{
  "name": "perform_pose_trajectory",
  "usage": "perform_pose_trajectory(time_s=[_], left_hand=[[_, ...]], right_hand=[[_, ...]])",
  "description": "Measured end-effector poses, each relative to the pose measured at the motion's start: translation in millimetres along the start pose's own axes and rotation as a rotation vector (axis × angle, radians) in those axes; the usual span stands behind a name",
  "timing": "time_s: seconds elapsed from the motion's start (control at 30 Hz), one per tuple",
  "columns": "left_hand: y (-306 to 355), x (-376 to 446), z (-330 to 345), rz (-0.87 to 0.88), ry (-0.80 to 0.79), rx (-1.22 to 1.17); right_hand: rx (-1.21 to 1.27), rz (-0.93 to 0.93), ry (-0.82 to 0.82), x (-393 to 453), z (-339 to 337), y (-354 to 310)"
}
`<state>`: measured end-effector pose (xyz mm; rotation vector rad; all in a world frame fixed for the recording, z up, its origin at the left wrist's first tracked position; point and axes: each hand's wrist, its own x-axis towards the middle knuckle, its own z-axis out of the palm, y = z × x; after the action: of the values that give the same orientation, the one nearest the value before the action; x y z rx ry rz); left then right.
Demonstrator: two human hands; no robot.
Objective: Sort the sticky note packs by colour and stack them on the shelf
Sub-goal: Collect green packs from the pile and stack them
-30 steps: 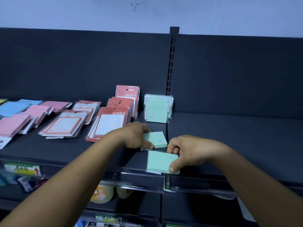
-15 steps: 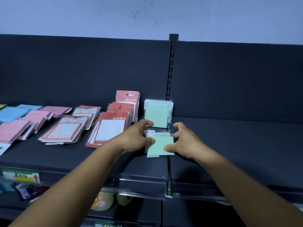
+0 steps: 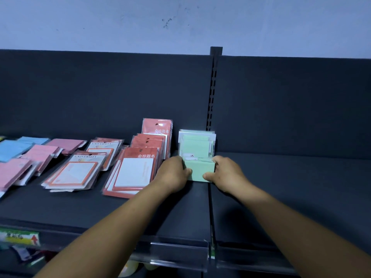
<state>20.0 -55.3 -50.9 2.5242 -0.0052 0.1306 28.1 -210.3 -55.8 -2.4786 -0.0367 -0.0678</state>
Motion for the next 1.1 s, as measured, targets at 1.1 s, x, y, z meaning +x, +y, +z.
perform_pose_trajectory(time_s=[1.1], left_hand=[[10.3, 16.6, 10.1, -0.034, 0.031, 0.080]], right_hand=[[-0.068, 0.065, 0.117, 17.1, -0.9, -15.0]])
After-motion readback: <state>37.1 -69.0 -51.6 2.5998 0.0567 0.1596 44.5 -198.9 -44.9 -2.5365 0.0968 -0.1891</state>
